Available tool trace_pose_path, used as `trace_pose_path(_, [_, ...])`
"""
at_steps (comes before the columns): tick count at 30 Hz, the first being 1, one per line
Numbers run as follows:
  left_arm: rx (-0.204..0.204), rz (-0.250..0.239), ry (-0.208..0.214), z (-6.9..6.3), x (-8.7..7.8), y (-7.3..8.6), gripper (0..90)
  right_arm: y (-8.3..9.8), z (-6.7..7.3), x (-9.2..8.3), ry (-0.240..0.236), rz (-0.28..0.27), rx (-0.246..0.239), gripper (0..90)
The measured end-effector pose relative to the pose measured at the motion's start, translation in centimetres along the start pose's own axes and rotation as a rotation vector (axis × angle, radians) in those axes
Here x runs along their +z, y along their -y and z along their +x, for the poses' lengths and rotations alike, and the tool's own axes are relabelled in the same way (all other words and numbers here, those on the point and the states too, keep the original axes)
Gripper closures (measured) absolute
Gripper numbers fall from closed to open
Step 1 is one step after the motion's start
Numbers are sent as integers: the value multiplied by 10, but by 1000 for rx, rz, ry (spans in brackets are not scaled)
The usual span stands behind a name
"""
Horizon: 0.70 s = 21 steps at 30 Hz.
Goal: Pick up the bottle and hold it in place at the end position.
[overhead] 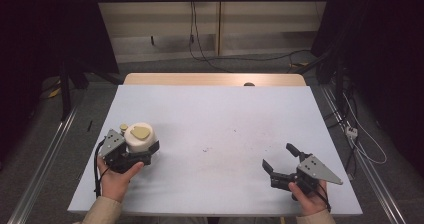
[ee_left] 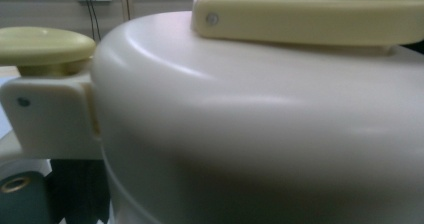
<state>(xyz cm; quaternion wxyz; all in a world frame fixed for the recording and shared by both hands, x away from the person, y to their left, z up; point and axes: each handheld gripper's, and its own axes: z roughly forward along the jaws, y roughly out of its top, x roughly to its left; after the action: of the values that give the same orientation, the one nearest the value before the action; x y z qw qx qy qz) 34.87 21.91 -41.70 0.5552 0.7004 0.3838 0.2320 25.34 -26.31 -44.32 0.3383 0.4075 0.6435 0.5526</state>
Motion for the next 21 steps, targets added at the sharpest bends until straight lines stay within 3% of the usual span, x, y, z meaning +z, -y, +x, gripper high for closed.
trace_pose_path(21, [13, -3, 52, -15, 27, -9, 60, 1, -2, -1, 19, 5, 6, 43])
